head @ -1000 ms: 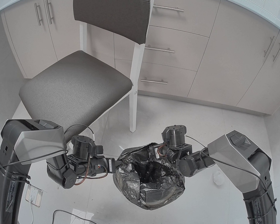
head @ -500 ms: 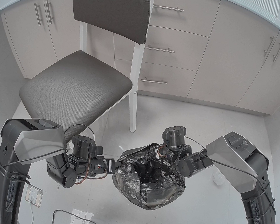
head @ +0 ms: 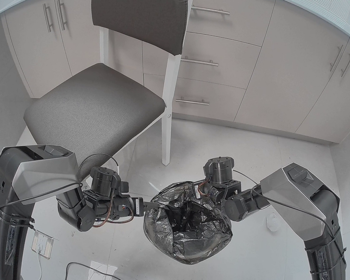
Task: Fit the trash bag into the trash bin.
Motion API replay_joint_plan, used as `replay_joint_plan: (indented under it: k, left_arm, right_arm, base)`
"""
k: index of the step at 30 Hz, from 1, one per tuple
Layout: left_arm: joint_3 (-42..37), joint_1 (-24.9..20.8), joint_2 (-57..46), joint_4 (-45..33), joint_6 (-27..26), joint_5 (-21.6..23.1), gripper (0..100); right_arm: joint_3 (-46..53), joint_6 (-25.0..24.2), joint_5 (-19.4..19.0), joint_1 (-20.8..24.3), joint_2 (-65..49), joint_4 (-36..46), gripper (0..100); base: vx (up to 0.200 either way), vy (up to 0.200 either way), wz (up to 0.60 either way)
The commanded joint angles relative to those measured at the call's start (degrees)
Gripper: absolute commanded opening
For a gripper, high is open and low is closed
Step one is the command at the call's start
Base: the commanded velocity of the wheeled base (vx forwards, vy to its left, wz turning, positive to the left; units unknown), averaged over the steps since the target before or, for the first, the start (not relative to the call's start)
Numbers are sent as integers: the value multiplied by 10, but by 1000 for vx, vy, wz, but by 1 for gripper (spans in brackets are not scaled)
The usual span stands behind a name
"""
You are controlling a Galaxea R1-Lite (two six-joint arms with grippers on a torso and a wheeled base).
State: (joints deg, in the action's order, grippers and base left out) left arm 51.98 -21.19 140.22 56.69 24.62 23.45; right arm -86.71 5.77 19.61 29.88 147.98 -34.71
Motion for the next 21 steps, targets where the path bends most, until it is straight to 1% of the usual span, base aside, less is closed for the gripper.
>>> replay_joint_plan:
  k: [1,4,6,8,9,10,11,12,14,21]
  left_arm:
    - [-2,0,-3,2,0,0,100]
    - [1,0,-2,2,1,-1,100]
    - [3,0,0,0,1,-10,100]
    - [12,-2,5,-3,0,-34,100]
    - [14,-2,6,-3,0,-38,100]
    - [22,-4,11,-4,0,-58,100]
    - [23,-4,13,-5,0,-63,100]
    - [31,-6,16,-6,0,-78,100]
    - [34,-8,19,-7,-1,-85,100]
    - [34,-10,20,-7,-4,-85,100]
  right_arm:
    - [7,-1,0,2,-17,-1,100]
    - [24,-1,-1,4,-30,-7,100]
    - [32,-3,-1,5,-33,-19,100]
    - [37,-2,-1,5,-33,-31,100]
    - [37,-2,-1,5,-33,-32,100]
    - [40,-3,-1,5,-32,-33,100]
    - [41,-4,-1,5,-32,-33,100]
    - [39,-4,-1,5,-30,-34,100]
    - [32,-4,-1,4,-23,-33,100]
    - [-9,-5,-1,-12,33,-30,100]
  base:
    - [0,0,0]
    - [0,0,0]
    - [0,0,0]
    - [0,0,0]
    - [0,0,0]
    - [0,0,0]
    - [0,0,0]
    - [0,0,0]
    - [0,0,0]
    - [0,0,0]
